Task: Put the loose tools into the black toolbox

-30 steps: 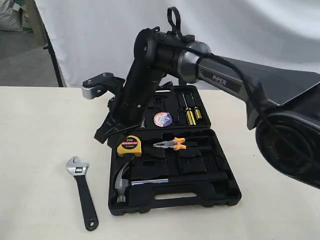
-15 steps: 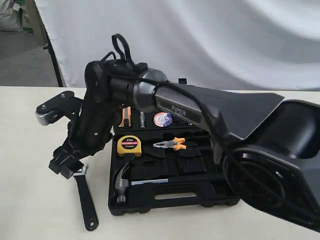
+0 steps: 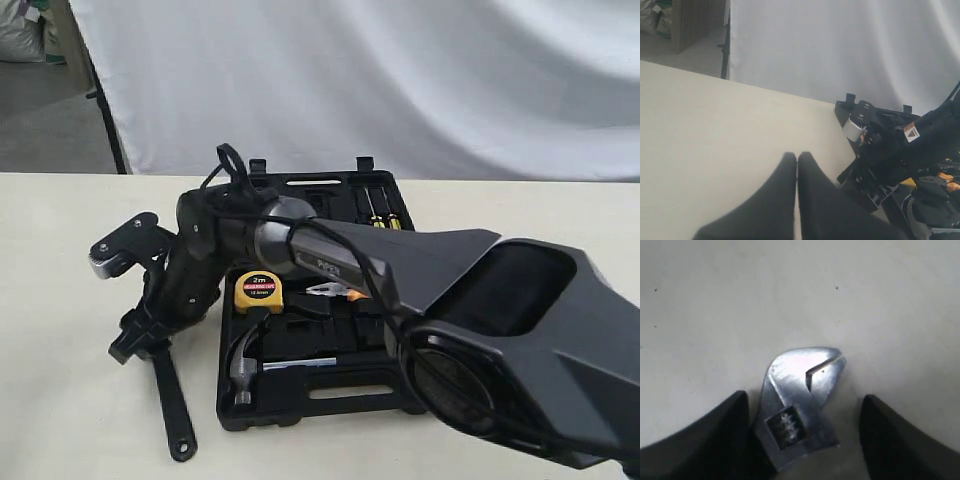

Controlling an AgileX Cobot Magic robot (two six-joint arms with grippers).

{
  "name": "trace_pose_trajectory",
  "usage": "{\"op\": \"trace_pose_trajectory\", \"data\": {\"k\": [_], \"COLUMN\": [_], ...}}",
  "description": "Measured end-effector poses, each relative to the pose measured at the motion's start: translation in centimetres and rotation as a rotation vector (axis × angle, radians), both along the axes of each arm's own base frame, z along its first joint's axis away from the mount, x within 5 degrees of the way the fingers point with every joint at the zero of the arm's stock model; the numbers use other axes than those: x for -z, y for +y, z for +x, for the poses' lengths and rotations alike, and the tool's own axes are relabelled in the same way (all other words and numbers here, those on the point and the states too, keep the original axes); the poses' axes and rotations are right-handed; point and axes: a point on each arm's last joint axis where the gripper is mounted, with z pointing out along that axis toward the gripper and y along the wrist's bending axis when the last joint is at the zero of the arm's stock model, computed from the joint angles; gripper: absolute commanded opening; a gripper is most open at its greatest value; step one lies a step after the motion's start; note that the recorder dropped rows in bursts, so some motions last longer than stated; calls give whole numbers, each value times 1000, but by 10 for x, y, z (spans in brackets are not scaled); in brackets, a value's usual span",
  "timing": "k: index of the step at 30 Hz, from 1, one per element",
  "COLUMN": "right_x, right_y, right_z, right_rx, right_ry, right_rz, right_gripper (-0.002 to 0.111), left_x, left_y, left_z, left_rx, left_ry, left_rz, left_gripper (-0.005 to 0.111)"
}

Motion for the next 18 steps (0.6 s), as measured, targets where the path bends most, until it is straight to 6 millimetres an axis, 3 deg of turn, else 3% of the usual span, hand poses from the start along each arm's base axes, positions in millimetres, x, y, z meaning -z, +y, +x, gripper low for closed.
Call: {"op": "trace_pose_trajectory", "data": {"k": [4,18], "right_x": [0,-9], "right_y": [3,32], "right_z": [-4,-56], "right_rx": [-19,-157], "right_ry": [-7,32], "right_rz": [1,-47], "right_gripper": [2,0], "left_x": [0,0], "left_y": [0,0], "left_z": [0,0], "left_rx": [0,0], "left_ry": [0,0], "left_rz": [0,0], "left_gripper": [1,1]}}
